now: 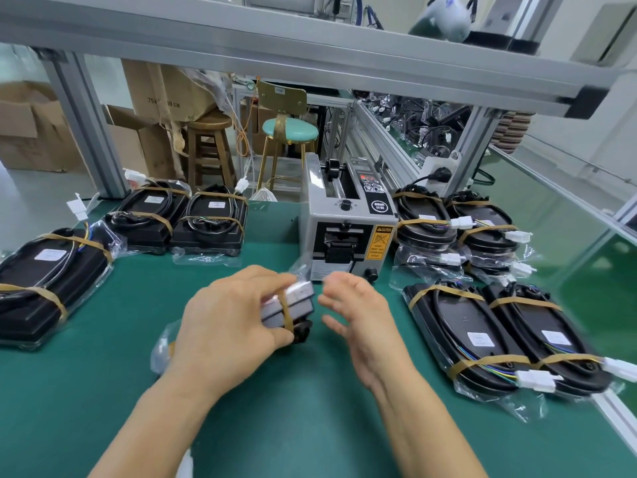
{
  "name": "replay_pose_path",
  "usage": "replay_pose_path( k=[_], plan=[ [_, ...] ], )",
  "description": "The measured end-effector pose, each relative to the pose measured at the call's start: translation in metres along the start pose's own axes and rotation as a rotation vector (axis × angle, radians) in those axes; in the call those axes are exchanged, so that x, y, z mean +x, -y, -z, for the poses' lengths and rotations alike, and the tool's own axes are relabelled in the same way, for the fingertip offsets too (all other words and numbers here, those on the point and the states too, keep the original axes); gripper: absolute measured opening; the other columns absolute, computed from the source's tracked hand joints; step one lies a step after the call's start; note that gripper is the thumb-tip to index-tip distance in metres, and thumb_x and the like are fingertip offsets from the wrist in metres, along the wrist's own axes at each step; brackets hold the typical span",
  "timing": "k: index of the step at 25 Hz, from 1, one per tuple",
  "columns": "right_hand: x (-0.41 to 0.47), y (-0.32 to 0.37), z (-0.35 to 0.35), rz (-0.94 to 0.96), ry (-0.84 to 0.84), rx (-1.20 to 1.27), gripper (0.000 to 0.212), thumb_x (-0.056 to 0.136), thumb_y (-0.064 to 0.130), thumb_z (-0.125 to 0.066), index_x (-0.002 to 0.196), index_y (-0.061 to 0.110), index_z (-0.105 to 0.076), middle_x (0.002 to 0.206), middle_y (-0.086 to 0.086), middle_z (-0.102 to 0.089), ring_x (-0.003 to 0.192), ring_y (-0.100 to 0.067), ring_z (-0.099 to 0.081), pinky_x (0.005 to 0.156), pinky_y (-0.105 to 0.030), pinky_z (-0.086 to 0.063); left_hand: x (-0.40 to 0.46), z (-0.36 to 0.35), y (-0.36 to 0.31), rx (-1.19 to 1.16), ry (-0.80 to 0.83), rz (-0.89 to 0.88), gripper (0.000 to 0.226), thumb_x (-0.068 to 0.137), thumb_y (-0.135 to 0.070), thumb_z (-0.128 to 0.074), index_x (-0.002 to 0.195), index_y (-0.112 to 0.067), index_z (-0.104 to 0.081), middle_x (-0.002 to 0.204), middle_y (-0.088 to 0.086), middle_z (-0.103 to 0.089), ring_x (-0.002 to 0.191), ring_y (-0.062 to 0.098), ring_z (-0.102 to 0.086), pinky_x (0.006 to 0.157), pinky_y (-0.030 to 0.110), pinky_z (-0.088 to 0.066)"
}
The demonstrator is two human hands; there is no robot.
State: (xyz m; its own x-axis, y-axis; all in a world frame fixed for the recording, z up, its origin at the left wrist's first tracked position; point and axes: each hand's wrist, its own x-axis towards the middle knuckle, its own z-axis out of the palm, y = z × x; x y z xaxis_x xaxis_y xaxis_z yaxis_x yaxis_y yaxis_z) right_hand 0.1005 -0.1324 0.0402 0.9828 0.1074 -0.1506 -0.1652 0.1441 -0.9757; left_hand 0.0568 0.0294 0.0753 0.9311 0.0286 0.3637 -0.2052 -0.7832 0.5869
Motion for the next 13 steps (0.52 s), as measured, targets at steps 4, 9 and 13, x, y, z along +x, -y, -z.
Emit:
replay_pose_path(
  k=[4,9,13],
  plan=[
    [-0.001,0.011,0.022,0.274,0.313,-0.444,0.093,0.056,0.051,-0.081,0.136,0.051,-0.035,0.137,0.034,-0.042,0.130,0.014,-0.035,0.106,-0.011,-0.028,0.004,0.027,0.028,-0.712,-0.050,-0.044,0.068,0.042,-0.025,-0.084,0.109,-0.031,-0.071,0.105,-0.008,-0.072,0.096,0.010,-0.068,0.090,0.020,-0.049],
    [0.006,0.043,0.006,0.419,0.432,-0.495,0.087,0.055,0.031,-0.090,0.125,0.052,-0.043,0.121,0.025,-0.059,0.111,0.004,-0.058,0.084,-0.014,-0.048,0.000,0.023,0.052,-1.186,-0.061,-0.112,0.075,0.045,0.019,-0.057,0.106,-0.024,-0.071,0.103,-0.002,-0.073,0.092,0.012,-0.069,0.080,0.028,-0.057],
    [0.008,0.054,-0.006,0.520,0.406,-0.531,0.062,0.057,0.017,-0.091,0.102,0.037,-0.052,0.095,0.023,-0.064,0.088,0.004,-0.060,0.074,-0.016,-0.050,0.003,0.053,0.056,-0.904,-0.078,-0.188,0.097,0.043,-0.006,-0.083,0.133,-0.027,-0.051,0.137,0.000,-0.052,0.130,0.021,-0.046,0.109,0.048,-0.035]
  ],
)
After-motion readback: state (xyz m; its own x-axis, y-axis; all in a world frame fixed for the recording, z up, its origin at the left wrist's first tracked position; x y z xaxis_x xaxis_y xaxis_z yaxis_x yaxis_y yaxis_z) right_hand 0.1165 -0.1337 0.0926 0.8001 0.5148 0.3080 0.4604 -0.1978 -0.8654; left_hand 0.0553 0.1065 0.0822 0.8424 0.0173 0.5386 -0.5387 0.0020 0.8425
